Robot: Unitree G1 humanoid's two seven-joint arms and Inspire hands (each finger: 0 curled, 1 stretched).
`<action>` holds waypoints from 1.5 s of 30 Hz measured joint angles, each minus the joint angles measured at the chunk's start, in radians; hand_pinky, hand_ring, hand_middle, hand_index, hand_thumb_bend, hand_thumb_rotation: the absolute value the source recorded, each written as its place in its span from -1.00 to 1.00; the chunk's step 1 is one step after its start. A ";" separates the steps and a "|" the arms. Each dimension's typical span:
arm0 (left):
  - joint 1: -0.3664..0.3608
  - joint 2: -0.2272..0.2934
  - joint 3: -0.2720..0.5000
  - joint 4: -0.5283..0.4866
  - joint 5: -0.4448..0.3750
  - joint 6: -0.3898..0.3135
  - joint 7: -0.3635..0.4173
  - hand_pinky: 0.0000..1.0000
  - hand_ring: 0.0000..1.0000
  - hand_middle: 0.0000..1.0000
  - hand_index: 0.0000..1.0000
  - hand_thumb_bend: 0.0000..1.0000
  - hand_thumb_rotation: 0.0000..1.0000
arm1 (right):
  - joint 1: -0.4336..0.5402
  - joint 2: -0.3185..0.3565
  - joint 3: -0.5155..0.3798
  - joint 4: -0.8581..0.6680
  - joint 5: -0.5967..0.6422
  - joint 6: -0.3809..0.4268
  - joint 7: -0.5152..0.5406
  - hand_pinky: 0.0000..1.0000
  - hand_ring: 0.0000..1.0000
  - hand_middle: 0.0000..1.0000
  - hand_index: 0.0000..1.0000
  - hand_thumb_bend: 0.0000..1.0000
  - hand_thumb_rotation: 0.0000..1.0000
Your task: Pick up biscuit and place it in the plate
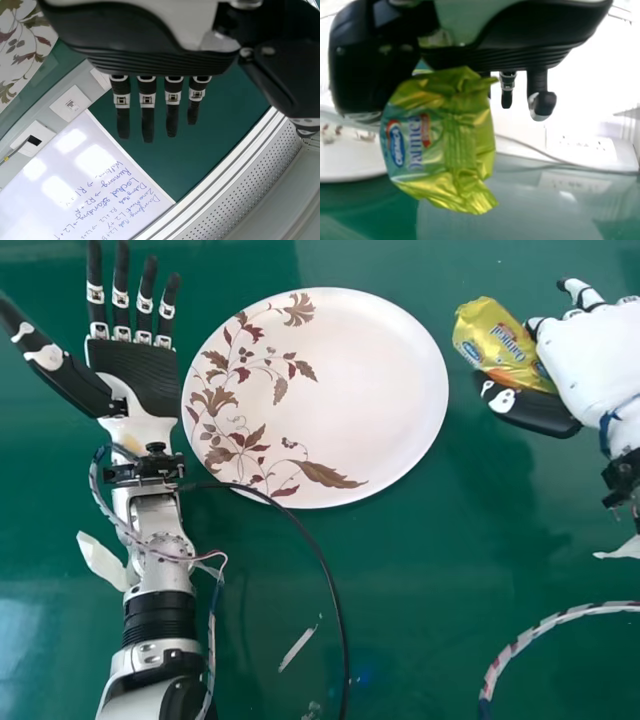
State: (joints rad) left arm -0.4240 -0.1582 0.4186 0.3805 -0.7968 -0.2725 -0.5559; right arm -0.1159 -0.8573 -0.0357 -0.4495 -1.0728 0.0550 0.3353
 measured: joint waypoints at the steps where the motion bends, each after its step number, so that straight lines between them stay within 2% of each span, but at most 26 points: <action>1: -0.004 0.000 0.001 0.005 0.000 0.000 -0.001 0.46 0.55 0.72 0.86 1.00 -0.17 | 0.000 0.001 0.000 -0.005 0.001 -0.003 0.002 -1.00 -1.00 -0.93 -0.88 -0.52 -1.00; 4: -0.016 0.001 0.003 0.021 0.013 -0.010 0.002 0.47 0.53 0.71 0.84 1.00 -0.21 | -0.007 0.007 0.000 -0.009 0.004 -0.010 0.012 -1.00 -1.00 -0.95 -0.90 -0.51 -1.00; 10: -0.026 0.002 0.003 0.036 0.034 -0.020 0.003 0.47 0.55 0.72 0.84 1.00 -0.18 | -0.023 0.033 0.000 -0.034 0.003 -0.015 0.032 -1.00 -1.00 -0.99 -0.90 -0.66 -1.00; 17: -0.036 0.005 0.005 0.053 0.039 -0.026 -0.001 0.52 0.56 0.72 0.87 1.00 -0.12 | -0.057 0.071 -0.001 -0.049 0.002 -0.010 0.057 -1.00 -1.00 -1.00 -0.94 -0.67 -1.00; 30: -0.047 0.010 0.007 0.064 0.039 -0.018 -0.015 0.49 0.76 0.78 0.94 1.00 -0.10 | -0.138 0.103 -0.020 -0.114 0.012 0.026 0.151 -1.00 -1.00 -0.98 -0.93 -0.75 -1.00; 33: -0.047 0.010 0.008 0.064 0.039 -0.016 -0.010 0.47 0.71 0.77 0.93 1.00 -0.09 | -0.159 0.104 -0.022 -0.128 0.017 0.025 0.167 -1.00 -1.00 -0.98 -0.92 -0.74 -1.00; 40: -0.048 0.010 0.008 0.064 0.041 -0.013 0.004 0.42 0.57 0.74 0.88 0.99 -0.03 | -0.191 0.107 -0.021 -0.128 0.029 0.016 0.179 -1.00 -1.00 -0.98 -0.91 -0.87 -1.00; 42: -0.049 0.011 0.008 0.065 0.042 -0.011 0.006 0.50 0.55 0.72 0.89 0.97 0.02 | -0.199 0.107 -0.017 -0.128 0.028 0.011 0.179 -1.00 -1.00 -0.98 -0.90 -0.98 -1.00; 45: -0.050 0.010 0.007 0.067 0.056 -0.012 0.019 0.54 0.53 0.72 0.89 0.97 0.05 | -0.214 0.107 -0.008 -0.128 0.020 0.002 0.180 -1.00 -1.00 -0.99 -0.90 -0.98 -1.00</action>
State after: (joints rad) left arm -0.4736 -0.1477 0.4253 0.4471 -0.7411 -0.2843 -0.5364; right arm -0.3294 -0.7504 -0.0439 -0.5776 -1.0530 0.0565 0.5149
